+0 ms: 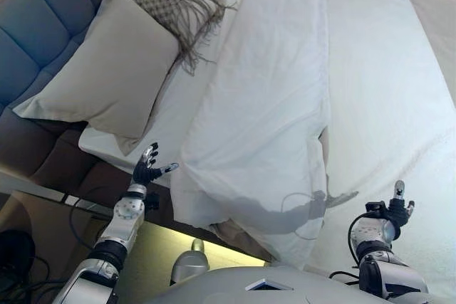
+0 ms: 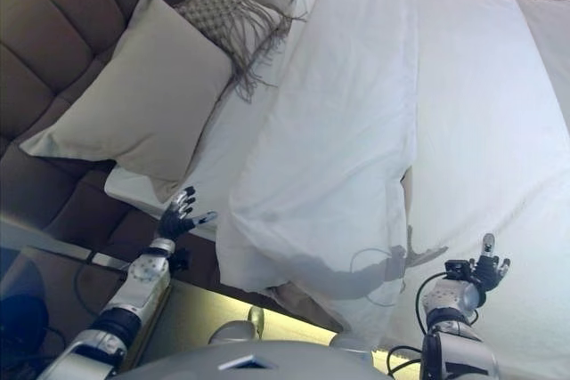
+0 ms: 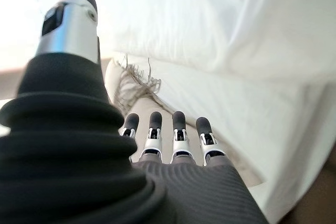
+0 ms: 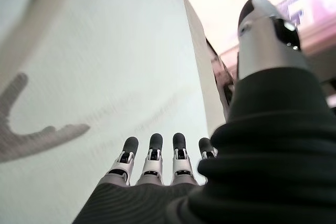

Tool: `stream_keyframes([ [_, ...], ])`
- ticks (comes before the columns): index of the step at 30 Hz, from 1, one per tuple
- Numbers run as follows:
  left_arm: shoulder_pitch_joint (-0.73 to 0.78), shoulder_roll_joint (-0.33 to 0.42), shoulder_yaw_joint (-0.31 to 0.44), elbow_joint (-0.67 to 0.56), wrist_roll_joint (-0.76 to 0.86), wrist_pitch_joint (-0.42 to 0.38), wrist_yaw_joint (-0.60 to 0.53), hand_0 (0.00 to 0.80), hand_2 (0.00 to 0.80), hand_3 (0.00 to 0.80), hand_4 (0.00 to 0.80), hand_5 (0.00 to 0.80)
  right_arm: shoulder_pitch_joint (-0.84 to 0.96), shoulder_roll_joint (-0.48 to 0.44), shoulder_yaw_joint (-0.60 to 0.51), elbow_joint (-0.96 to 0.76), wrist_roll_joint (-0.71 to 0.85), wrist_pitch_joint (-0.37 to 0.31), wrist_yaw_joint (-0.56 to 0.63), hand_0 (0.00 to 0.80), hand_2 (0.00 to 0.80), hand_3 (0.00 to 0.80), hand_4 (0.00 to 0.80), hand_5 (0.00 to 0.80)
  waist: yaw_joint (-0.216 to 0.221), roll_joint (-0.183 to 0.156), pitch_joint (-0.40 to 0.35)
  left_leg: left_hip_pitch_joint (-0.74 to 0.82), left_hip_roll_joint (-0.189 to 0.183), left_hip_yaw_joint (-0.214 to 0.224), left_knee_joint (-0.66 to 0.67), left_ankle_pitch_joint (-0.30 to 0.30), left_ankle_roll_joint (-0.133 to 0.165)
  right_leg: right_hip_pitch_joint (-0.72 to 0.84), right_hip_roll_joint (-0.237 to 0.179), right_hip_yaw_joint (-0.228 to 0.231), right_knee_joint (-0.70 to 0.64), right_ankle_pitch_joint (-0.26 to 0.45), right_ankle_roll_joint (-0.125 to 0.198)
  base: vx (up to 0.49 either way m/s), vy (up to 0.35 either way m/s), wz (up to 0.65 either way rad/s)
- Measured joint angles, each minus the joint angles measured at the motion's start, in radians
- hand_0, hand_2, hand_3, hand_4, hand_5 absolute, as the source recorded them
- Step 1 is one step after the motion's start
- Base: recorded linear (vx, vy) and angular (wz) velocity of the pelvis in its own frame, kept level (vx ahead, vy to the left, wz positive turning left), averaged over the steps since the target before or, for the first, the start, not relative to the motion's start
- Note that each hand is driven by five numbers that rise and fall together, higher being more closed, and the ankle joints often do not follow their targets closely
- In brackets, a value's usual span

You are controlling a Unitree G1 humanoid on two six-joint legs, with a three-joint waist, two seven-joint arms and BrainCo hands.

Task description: Make the bed neatly

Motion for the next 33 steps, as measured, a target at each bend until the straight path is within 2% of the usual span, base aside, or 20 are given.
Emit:
stream_keyframes([
  [4, 0.017, -0.016, 0.035, 0.000, -0.054, 0.024, -0.043, 0.000, 0.000, 0.000, 0.000, 0.000, 0.016, 0.021, 0.060, -0.044, -0.042, 0.043, 0.010, 0.000, 0.000, 0.000, 0.000, 0.000, -0.001, -0.006, -0.006, 0.015, 0.000, 0.000, -0.001, 0.000, 0.000, 0.013, 0.000, 0.000, 0.000, 0.000, 0.000, 0.000, 0.009, 0.01],
  [8, 0.020, -0.018, 0.038, -0.038, -0.091, 0.042, -0.072, 0.000, 0.000, 0.000, 0.000, 0.000, 0.059, 0.025, 0.147, -0.114, -0.152, 0.109, 0.053, 0.000, 0.000, 0.000, 0.000, 0.000, -0.002, -0.018, -0.019, 0.015, 0.001, 0.000, -0.001, 0.000, 0.000, 0.013, 0.001, 0.000, 0.000, 0.000, 0.000, -0.020, 0.008, 0.00],
  [11, 0.023, -0.030, 0.048, -0.052, -0.093, 0.042, -0.075, 0.000, 0.000, 0.000, 0.000, 0.000, 0.088, 0.052, 0.209, -0.161, -0.186, 0.133, 0.081, 0.000, 0.000, 0.000, 0.000, 0.000, -0.003, -0.027, -0.028, 0.014, 0.002, 0.001, -0.001, 0.000, 0.000, 0.013, 0.002, 0.001, 0.000, 0.000, 0.000, -0.063, -0.001, -0.01],
  [15, 0.055, -0.027, 0.157, -0.091, -0.093, 0.042, -0.124, 0.000, 0.000, 0.000, 0.000, 0.000, 0.179, 0.042, 0.150, -0.134, -0.184, 0.165, 0.286, 0.000, 0.000, 0.000, 0.000, 0.000, -0.006, -0.040, -0.036, 0.011, 0.002, 0.005, -0.004, 0.000, 0.000, 0.007, 0.002, 0.004, 0.000, -0.001, 0.000, -0.073, -0.051, -0.02],
  [18, 0.085, -0.009, 0.171, -0.110, -0.094, 0.043, -0.123, 0.000, 0.000, 0.000, 0.000, 0.000, 0.244, 0.002, 0.131, -0.135, -0.182, 0.187, 0.365, 0.000, 0.000, 0.000, 0.000, 0.000, -0.009, -0.044, -0.036, 0.011, 0.002, 0.006, -0.006, 0.000, 0.000, 0.006, 0.002, 0.006, 0.000, -0.001, 0.000, -0.014, -0.025, -0.01],
  [21, 0.086, -0.017, 0.169, -0.120, -0.091, 0.044, -0.117, 0.000, 0.000, 0.000, 0.000, 0.000, 0.253, -0.002, 0.145, -0.195, -0.183, 0.203, 0.355, 0.000, 0.000, 0.000, 0.000, 0.000, -0.026, -0.057, -0.038, 0.012, 0.008, 0.010, -0.007, -0.002, -0.001, 0.006, 0.007, 0.009, 0.000, -0.001, -0.001, -0.013, 0.008, -0.03],
  [24, 0.092, -0.018, 0.169, -0.151, -0.090, 0.052, -0.110, 0.000, 0.000, 0.000, 0.000, 0.000, 0.273, 0.023, 0.181, -0.340, -0.196, 0.214, 0.287, 0.000, 0.000, 0.000, 0.000, 0.000, -0.033, -0.069, -0.043, 0.012, 0.012, 0.021, -0.006, -0.004, -0.002, 0.002, 0.010, 0.017, 0.000, -0.002, -0.003, 0.001, 0.015, -0.08],
  [33, 0.122, -0.018, 0.170, -0.152, -0.081, 0.054, -0.097, 0.000, 0.000, 0.000, 0.000, 0.000, 0.286, 0.054, 0.191, -0.361, -0.226, 0.236, 0.191, 0.000, 0.000, 0.000, 0.000, 0.000, -0.032, -0.066, -0.042, 0.015, 0.011, 0.026, -0.002, -0.002, -0.004, -0.001, 0.010, 0.020, 0.000, -0.001, -0.003, 0.001, 0.001, 0.00],
])
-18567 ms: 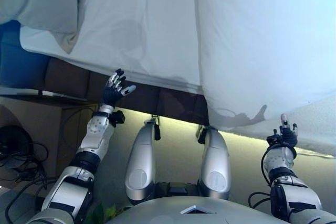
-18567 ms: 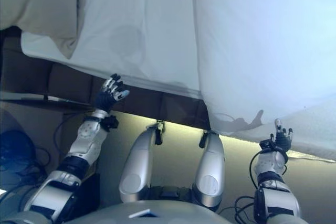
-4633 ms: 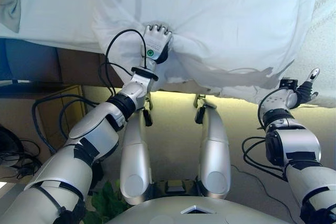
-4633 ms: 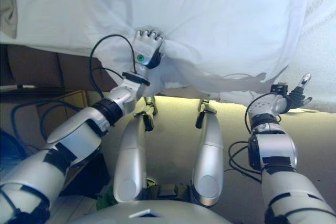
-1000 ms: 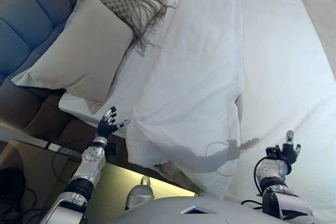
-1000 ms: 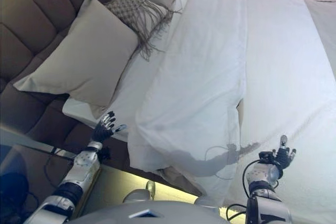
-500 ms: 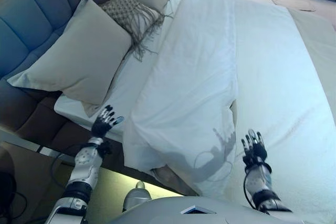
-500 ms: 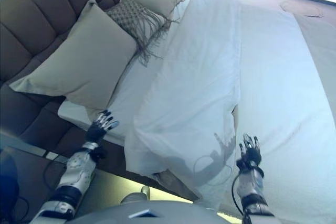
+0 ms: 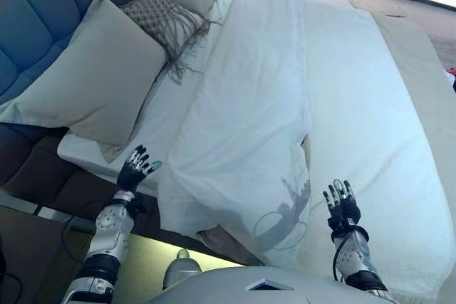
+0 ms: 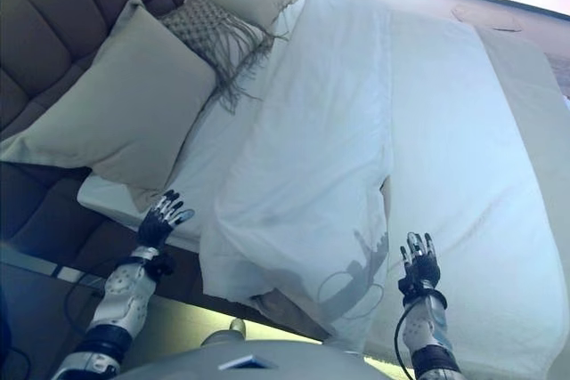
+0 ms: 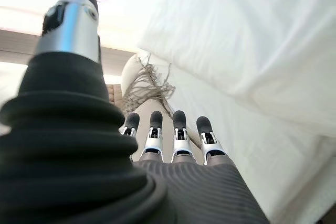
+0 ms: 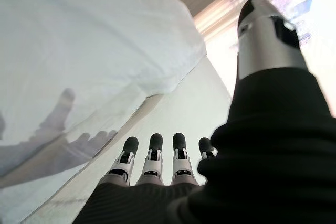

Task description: Make the bed neatly

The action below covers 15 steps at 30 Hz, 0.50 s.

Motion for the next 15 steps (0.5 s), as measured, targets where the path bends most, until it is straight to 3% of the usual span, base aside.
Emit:
stream_keyframes([
  [9, 0.025, -0.001, 0.002, 0.000, 0.000, 0.010, -0.007, 0.000, 0.000, 0.000, 0.000, 0.000, 0.018, 0.000, 0.001, 0.005, -0.040, 0.044, 0.000, 0.000, 0.000, 0.000, 0.000, 0.000, 0.003, 0.014, 0.009, 0.003, 0.000, 0.001, -0.004, 0.000, 0.000, 0.004, -0.001, 0.002, 0.000, 0.000, 0.000, 0.047, 0.004, 0.00],
  [15, 0.037, -0.003, 0.000, 0.000, 0.004, 0.036, -0.029, 0.000, 0.000, 0.000, 0.000, 0.000, 0.012, -0.001, 0.001, 0.142, -0.126, 0.078, -0.001, 0.000, 0.000, 0.000, 0.000, 0.000, 0.021, 0.029, 0.022, 0.003, -0.001, -0.008, -0.004, -0.003, 0.000, 0.014, -0.002, -0.006, -0.001, -0.002, 0.001, 0.091, 0.015, 0.04],
])
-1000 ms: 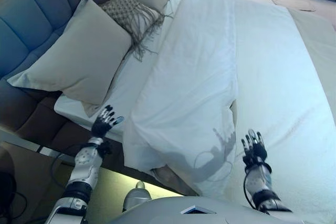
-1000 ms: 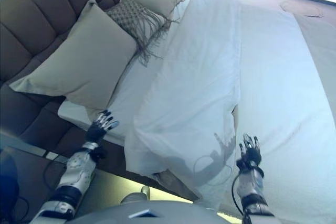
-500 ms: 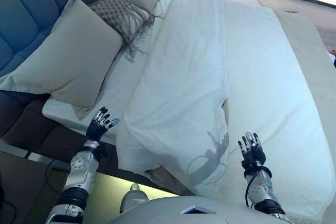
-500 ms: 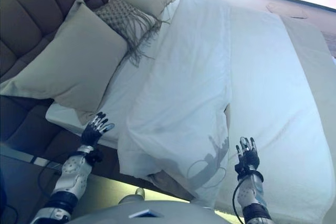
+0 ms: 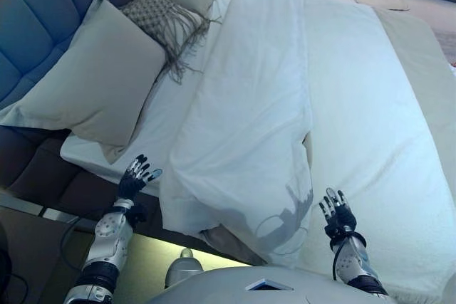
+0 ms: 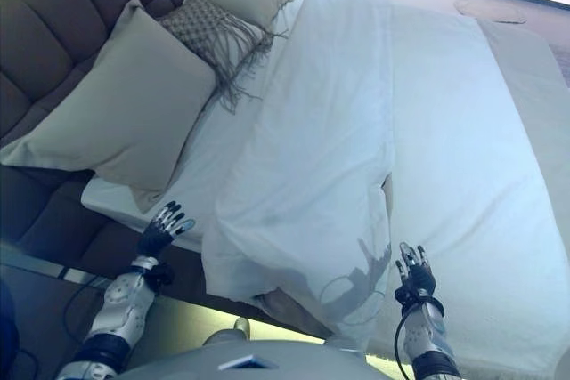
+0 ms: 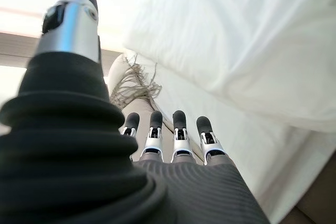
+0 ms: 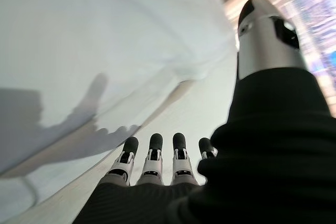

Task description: Make the bed neatly

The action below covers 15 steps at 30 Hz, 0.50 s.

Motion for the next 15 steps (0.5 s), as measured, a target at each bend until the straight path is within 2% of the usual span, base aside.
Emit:
stream_keyframes([
  [3, 0.001, 0.001, -0.006, 0.000, 0.019, 0.002, -0.011, 0.000, 0.000, 0.000, 0.000, 0.000, -0.009, -0.003, 0.000, 0.071, -0.022, 0.009, -0.015, 0.000, 0.000, 0.000, 0.000, 0.000, 0.017, 0.009, 0.011, -0.005, -0.003, -0.015, 0.005, 0.001, -0.001, 0.002, -0.003, -0.010, 0.001, -0.001, 0.001, -0.059, 0.038, 0.11],
  [8, -0.037, 0.008, -0.077, -0.001, 0.015, 0.004, -0.019, 0.000, 0.000, 0.000, 0.000, 0.000, -0.107, -0.039, 0.002, 0.220, -0.007, 0.008, -0.028, 0.000, 0.000, 0.000, 0.000, 0.000, 0.059, 0.044, 0.052, -0.096, -0.014, -0.053, 0.049, 0.006, 0.006, -0.060, -0.015, -0.038, 0.024, 0.000, 0.002, -0.117, 0.029, 0.20],
  [11, -0.077, 0.010, -0.107, -0.006, 0.012, 0.004, -0.017, 0.000, 0.000, 0.000, 0.000, 0.000, -0.191, -0.078, 0.000, 0.299, 0.010, 0.008, -0.027, 0.000, 0.000, 0.000, 0.000, 0.000, 0.071, 0.081, 0.111, -0.157, -0.025, -0.091, 0.102, 0.008, 0.010, -0.090, -0.026, -0.065, 0.055, -0.002, 0.002, -0.169, 0.031, 0.35],
  [13, -0.114, 0.012, -0.139, -0.022, -0.013, -0.001, -0.011, 0.000, 0.000, 0.000, 0.000, 0.000, -0.245, -0.110, -0.002, 0.340, 0.021, 0.008, -0.025, 0.000, 0.000, 0.000, 0.000, 0.000, 0.094, 0.103, 0.146, -0.215, -0.027, -0.102, 0.140, 0.009, 0.012, -0.138, -0.030, -0.065, 0.084, -0.004, 0.001, -0.196, 0.010, 0.18],
  [15, -0.155, 0.020, -0.173, -0.031, -0.021, -0.008, 0.002, 0.000, 0.000, 0.000, 0.000, 0.000, -0.314, -0.132, -0.001, 0.387, 0.022, 0.008, -0.025, 0.000, 0.000, 0.000, 0.000, 0.000, 0.099, 0.119, 0.190, -0.266, -0.029, -0.124, 0.179, 0.009, 0.013, -0.178, -0.037, -0.073, 0.124, -0.013, -0.004, -0.212, -0.008, 0.21],
])
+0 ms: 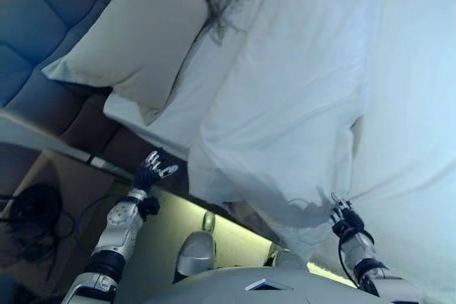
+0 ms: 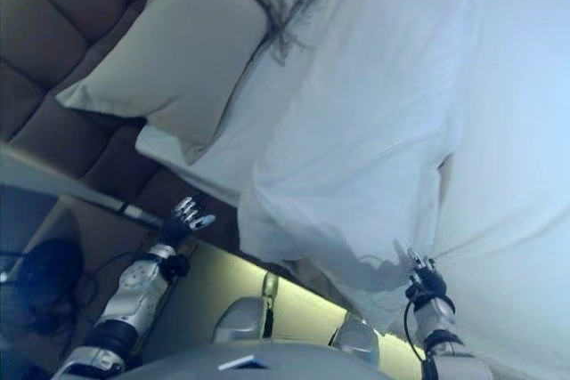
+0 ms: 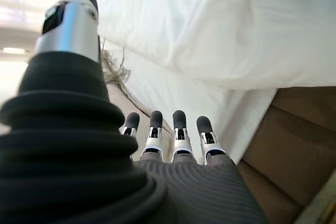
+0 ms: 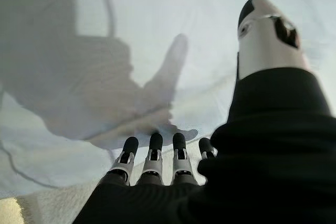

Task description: Make the bed neatly

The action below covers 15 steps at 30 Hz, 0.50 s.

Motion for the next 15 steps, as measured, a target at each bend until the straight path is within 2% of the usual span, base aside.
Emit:
stream_keyframes([
  [3, -0.069, 0.020, -0.043, -0.006, -0.015, -0.019, 0.020, 0.000, 0.000, 0.000, 0.000, 0.000, -0.091, -0.019, 0.000, 0.043, 0.000, 0.001, -0.007, 0.000, 0.000, 0.000, 0.000, 0.000, 0.015, 0.010, 0.071, -0.085, -0.004, -0.016, 0.062, -0.002, 0.003, -0.100, -0.024, -0.002, 0.125, -0.051, -0.012, -0.157, 0.001, 0.16],
  [8, -0.117, 0.028, -0.046, -0.056, -0.028, -0.025, 0.057, 0.000, 0.000, 0.000, 0.000, 0.000, -0.140, -0.047, -0.004, 0.079, 0.051, 0.017, -0.016, 0.000, 0.000, 0.000, 0.000, 0.000, 0.021, 0.010, 0.169, -0.170, -0.040, -0.043, 0.138, -0.014, 0.022, -0.215, -0.090, 0.001, 0.312, -0.124, -0.012, -0.068, -0.007, 0.20],
  [11, -0.107, 0.028, -0.046, -0.061, -0.028, -0.025, 0.060, 0.000, 0.000, 0.000, 0.000, 0.000, -0.137, -0.046, -0.006, 0.075, 0.101, 0.017, -0.013, 0.000, 0.000, 0.000, 0.000, 0.000, 0.021, 0.010, 0.188, -0.178, -0.056, -0.052, 0.154, -0.017, 0.025, -0.229, -0.109, 0.009, 0.354, -0.143, -0.008, -0.007, 0.007, 0.12],
  [15, -0.091, 0.029, -0.046, -0.084, -0.028, -0.030, 0.061, 0.000, 0.000, 0.000, 0.000, 0.000, -0.108, -0.033, -0.023, 0.047, 0.141, -0.006, 0.011, 0.000, 0.000, 0.000, 0.000, 0.000, 0.018, 0.009, 0.188, -0.177, -0.056, -0.052, 0.155, -0.017, 0.026, -0.230, -0.110, 0.010, 0.355, -0.144, -0.008, -0.002, 0.022, 0.00],
])
